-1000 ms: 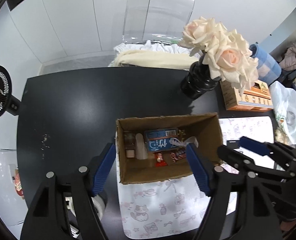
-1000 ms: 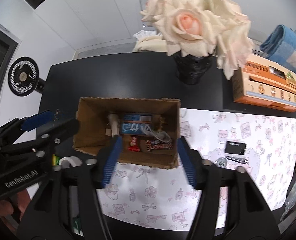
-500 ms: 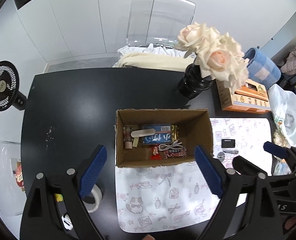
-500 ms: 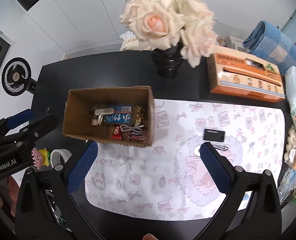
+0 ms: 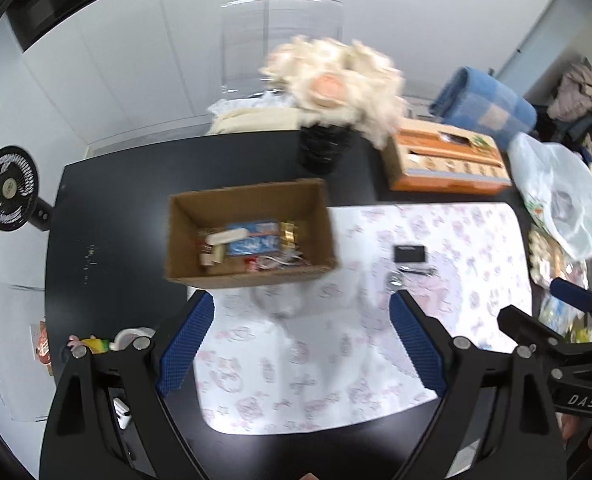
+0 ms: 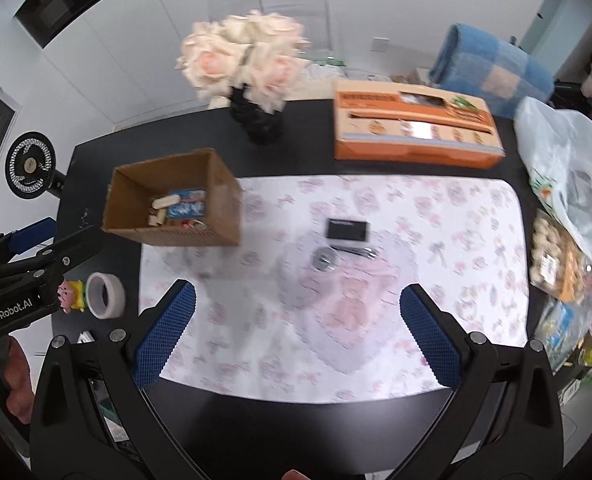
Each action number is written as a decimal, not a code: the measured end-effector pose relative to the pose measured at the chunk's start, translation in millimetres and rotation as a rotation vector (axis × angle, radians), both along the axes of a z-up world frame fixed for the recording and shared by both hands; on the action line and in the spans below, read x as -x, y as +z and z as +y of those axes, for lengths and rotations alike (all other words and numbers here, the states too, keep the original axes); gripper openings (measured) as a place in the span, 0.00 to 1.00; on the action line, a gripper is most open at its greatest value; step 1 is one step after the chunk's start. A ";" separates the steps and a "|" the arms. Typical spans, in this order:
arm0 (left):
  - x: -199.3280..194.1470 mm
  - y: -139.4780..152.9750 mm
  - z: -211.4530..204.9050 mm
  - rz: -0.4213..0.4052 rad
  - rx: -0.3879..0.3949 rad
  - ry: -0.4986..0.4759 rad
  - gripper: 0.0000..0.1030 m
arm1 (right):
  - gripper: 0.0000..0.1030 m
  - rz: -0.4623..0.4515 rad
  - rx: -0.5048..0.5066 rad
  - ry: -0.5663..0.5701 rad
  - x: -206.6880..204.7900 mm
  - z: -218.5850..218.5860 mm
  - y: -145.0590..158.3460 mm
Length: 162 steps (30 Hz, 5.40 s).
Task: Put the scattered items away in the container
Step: 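Move both grippers back over the mat toward the nut and nail clipper, then grasp the silver nail clipper with the right gripper while the left gripper grasps the metal nut, then carry the nail clipper and nut up over the cardboard box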
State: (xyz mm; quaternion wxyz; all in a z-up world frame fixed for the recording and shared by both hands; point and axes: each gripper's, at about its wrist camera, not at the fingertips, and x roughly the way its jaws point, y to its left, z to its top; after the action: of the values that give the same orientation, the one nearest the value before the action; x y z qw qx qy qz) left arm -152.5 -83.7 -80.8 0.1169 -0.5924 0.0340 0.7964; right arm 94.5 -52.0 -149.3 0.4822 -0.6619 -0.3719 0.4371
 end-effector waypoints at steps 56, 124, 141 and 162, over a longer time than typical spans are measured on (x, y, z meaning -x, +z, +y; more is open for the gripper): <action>5.5 -254.4 160.9 -0.179 -0.049 0.035 0.39 | 0.62 -0.290 0.259 -0.041 -86.6 281.1 60.5; -36.8 -243.4 60.6 -0.183 -0.025 0.056 0.15 | 0.14 -0.178 -0.020 0.035 -132.6 237.9 33.4; -69.4 -234.8 39.9 -0.215 -0.044 0.010 0.15 | 0.13 -0.045 -0.095 -0.176 -179.6 203.7 6.9; -59.5 -106.2 -35.1 -0.057 0.022 0.056 0.15 | 0.13 -0.118 0.152 0.278 -136.4 35.6 -16.7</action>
State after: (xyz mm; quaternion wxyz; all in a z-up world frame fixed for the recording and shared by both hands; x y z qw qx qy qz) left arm -93.0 -118.8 -187.0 0.0890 -0.6168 0.0230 0.7817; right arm 230.9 -16.4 -166.0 0.3430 -0.6633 -0.4534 0.4867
